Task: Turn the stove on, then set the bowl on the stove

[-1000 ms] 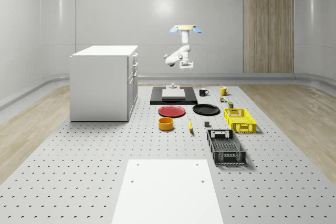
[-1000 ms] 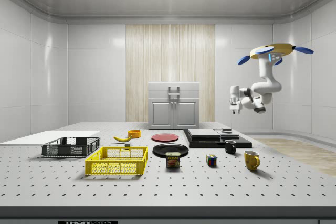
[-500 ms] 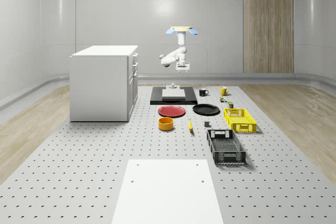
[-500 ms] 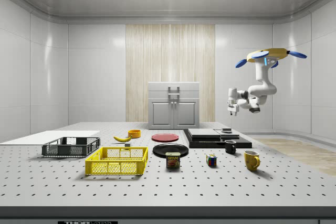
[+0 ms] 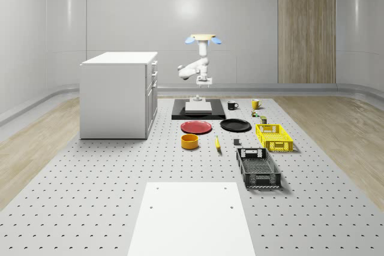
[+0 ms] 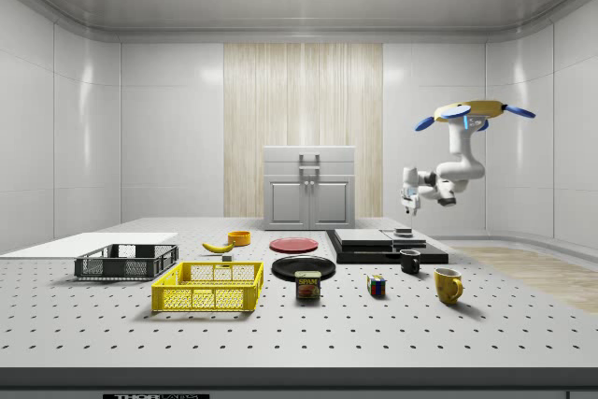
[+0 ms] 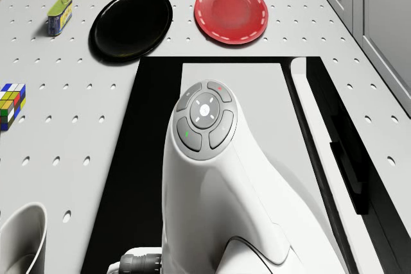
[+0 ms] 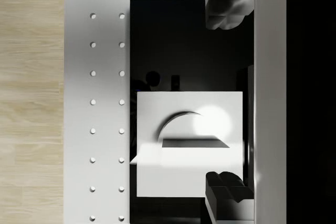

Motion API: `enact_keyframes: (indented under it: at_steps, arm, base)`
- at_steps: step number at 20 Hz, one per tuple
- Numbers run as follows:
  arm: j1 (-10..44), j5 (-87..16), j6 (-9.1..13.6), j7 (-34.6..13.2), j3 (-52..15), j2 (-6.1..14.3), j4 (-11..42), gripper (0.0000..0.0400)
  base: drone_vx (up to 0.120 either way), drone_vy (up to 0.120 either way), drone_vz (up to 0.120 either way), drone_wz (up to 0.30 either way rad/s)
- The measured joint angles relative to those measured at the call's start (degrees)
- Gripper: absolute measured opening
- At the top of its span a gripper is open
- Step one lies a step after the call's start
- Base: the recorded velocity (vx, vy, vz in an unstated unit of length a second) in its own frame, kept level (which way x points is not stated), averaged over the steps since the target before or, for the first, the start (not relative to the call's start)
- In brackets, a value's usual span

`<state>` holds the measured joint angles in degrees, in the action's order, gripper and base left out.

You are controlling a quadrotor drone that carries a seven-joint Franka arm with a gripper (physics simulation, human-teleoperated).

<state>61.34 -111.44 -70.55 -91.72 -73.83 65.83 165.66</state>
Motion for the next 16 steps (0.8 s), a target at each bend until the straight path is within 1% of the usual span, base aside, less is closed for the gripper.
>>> enact_keyframes:
  at_steps: [3,5,8,9,12,16]
  arm:
    - [0.3,0.5,-0.8,-0.3,-0.3,0.9,-0.1,0.0400]
    - [0.5,0.7,-1.3,-0.5,-0.5,1.4,-0.1,0.0400]
    - [0.8,1.2,-2.0,-0.8,-0.7,2.3,-0.2,0.0400]
    - [0.9,1.3,-2.3,-0.8,-0.8,2.5,-0.2,0.0400]
    - [1.0,1.1,-3.4,-0.9,-0.4,3.5,-0.3,0.0400]
    - [0.9,-0.7,-5.7,-0.7,1.9,5.2,-0.7,0.0400]
  base:
    - [0.000,-0.120,-0.107,0.000]
    - [0.000,-0.120,-0.020,0.000]
    - [0.107,-0.120,0.000,0.000]
    - [0.040,-0.120,0.000,0.000]
    - [0.000,0.000,0.000,0.000]
    - [0.000,0.000,0.000,0.000]
